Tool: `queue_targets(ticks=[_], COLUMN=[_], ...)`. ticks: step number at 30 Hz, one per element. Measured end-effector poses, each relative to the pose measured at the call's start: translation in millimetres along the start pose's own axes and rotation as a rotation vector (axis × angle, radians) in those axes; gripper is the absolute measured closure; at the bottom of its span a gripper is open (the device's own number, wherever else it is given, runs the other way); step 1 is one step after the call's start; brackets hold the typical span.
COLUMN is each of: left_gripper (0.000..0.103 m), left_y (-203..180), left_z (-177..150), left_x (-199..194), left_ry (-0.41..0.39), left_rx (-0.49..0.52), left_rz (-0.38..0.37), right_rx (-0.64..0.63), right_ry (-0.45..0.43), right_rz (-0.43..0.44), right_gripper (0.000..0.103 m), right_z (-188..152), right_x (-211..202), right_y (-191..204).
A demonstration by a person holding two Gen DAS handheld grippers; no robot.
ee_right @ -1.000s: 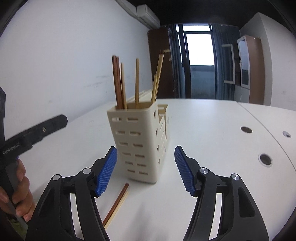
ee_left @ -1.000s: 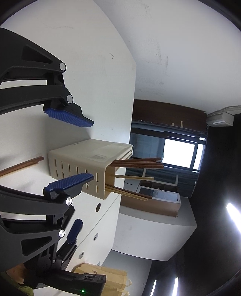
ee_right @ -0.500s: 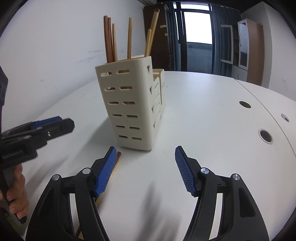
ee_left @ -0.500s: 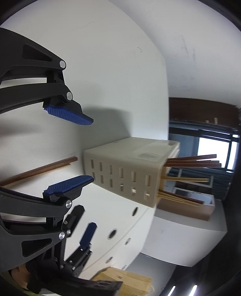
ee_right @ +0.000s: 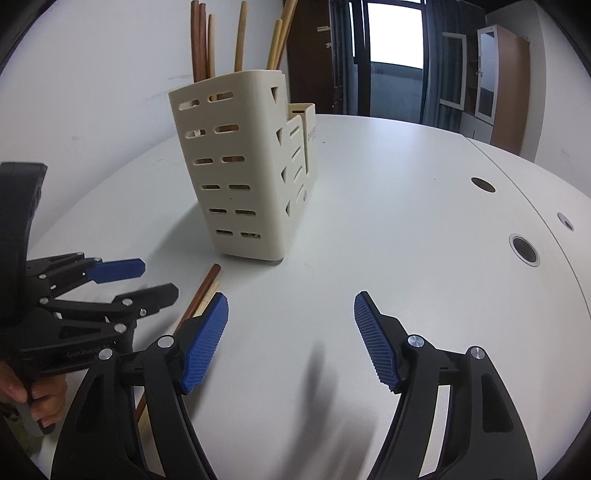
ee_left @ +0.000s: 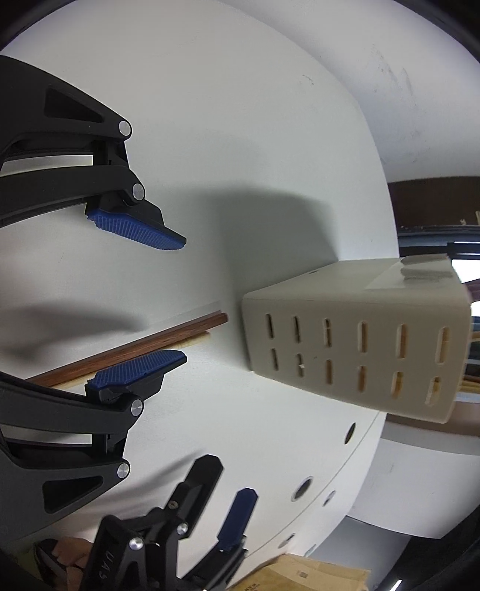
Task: Organize utensils
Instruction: 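Move both open grippers down to the last two chopsticks on the table, then close the left gripper on the dark brown chopstick while the right gripper closes on the light wooden one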
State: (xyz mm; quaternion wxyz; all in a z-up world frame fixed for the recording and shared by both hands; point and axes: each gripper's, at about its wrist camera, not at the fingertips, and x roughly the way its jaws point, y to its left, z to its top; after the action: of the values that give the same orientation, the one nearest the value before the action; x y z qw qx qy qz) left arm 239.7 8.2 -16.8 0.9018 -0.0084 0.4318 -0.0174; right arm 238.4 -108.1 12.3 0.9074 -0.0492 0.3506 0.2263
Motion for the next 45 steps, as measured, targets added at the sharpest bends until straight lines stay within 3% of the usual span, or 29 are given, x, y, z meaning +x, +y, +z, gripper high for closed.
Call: queue_targets(ticks=[18, 19, 21, 24, 29, 45], left_gripper=[0.047, 0.048, 0.063, 0.076, 0.09, 0.096], left_y=[-4.3, -4.2, -3.5, 3.3, 21.9, 57.8], left_z=[-4.3, -4.2, -3.5, -1.3, -1.1, 0.7], left_x=[19.7, 19.4, 19.2, 17.8, 12.6, 8.2], left_ry=[0.072, 0.073, 0.072, 0.081, 0.096, 0.122], left_rx=[0.015, 0.015, 0.019, 0.008, -0.025, -0.084], left_rz=[0.016, 0.017, 0.036, 0.04, 0.027, 0.005], right_rx=[0.007, 0.01, 0.016, 0.014, 0.02, -0.023], right_ry=[0.021, 0.024, 0.033, 0.048, 0.074, 0.168], right_rz=[0.012, 0.012, 0.012, 0.009, 0.005, 0.022], right_gripper=[0.03, 0.03, 0.03, 0.03, 0.03, 0.03], right_z=[-2.3, -2.0, -1.4, -0.5, 2.7, 5.7], right_x=[5.7, 6.2, 8.0, 11.3, 18.7, 39.0], right_y=[-6.1, -5.7, -4.9, -2.4, 2.0, 44.2])
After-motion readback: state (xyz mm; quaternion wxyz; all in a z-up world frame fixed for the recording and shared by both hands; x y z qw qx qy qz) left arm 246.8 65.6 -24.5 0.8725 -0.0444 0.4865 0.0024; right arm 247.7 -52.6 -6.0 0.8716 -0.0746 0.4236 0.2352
